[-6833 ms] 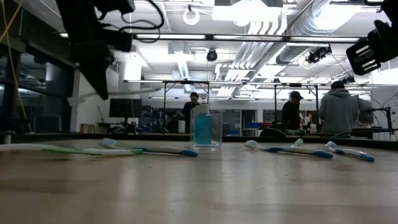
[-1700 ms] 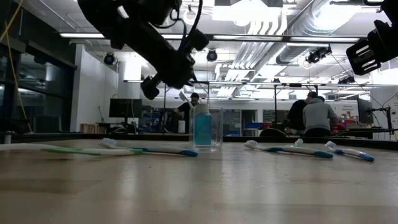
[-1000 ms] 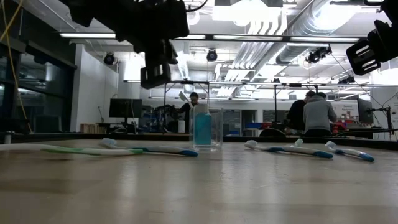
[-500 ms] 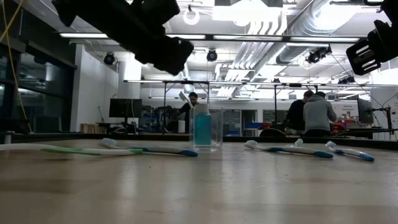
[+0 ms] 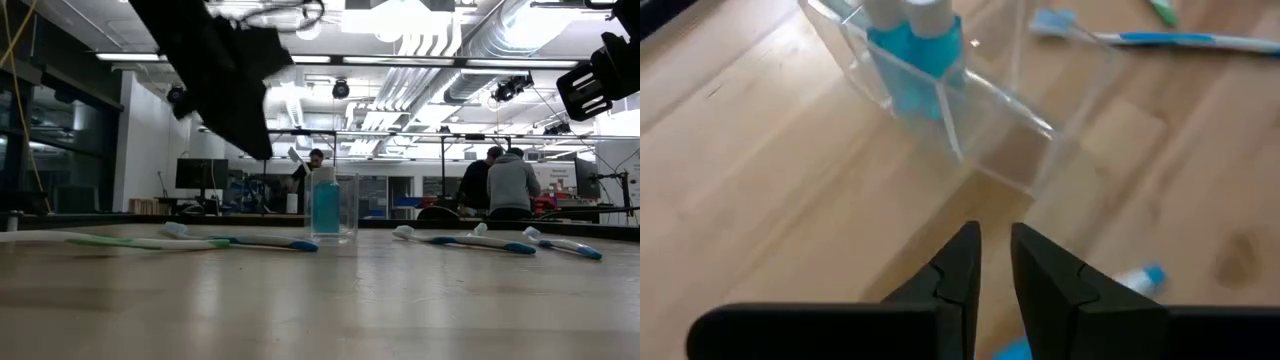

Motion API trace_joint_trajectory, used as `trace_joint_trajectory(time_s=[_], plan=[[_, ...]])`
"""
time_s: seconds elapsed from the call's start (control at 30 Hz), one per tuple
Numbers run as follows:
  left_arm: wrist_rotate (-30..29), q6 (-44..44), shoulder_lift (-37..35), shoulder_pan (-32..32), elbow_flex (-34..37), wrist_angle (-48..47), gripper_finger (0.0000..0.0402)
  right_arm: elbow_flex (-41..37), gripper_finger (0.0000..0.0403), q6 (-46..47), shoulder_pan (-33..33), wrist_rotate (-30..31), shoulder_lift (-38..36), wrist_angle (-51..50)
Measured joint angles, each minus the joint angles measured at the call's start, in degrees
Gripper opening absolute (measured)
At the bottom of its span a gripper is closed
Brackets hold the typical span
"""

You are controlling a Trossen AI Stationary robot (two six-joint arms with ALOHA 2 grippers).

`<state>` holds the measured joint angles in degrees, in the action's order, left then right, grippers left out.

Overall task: Pick & Place toothbrushing station
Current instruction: Put the bottom green toothbrush into the transparent organizer

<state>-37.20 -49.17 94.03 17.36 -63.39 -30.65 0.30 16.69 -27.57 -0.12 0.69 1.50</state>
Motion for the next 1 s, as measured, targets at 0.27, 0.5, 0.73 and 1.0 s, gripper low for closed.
trace_joint_trajectory(time_s=[0.27, 0.5, 0.73, 1.0], plan=[[12.3, -11.5, -0.9, 4.5, -3.4, -15.5, 0.0055, 0.0, 0.0142, 0.0, 0.0, 0.0, 0.0, 0.0], [22.8, -9.2, -0.9, 9.1, -3.4, -17.3, 0.0055, 0.0, 0.0142, 0.0, 0.0, 0.0, 0.0, 0.0], [25.3, -16.3, -0.6, 14.6, -3.4, -19.6, 0.0055, 0.0, 0.0142, 0.0, 0.0, 0.0, 0.0, 0.0], [20.6, -16.3, -0.5, 18.8, -3.4, -19.9, 0.0068, 0.0, 0.0142, 0.0, 0.0, 0.0, 0.0, 0.0]])
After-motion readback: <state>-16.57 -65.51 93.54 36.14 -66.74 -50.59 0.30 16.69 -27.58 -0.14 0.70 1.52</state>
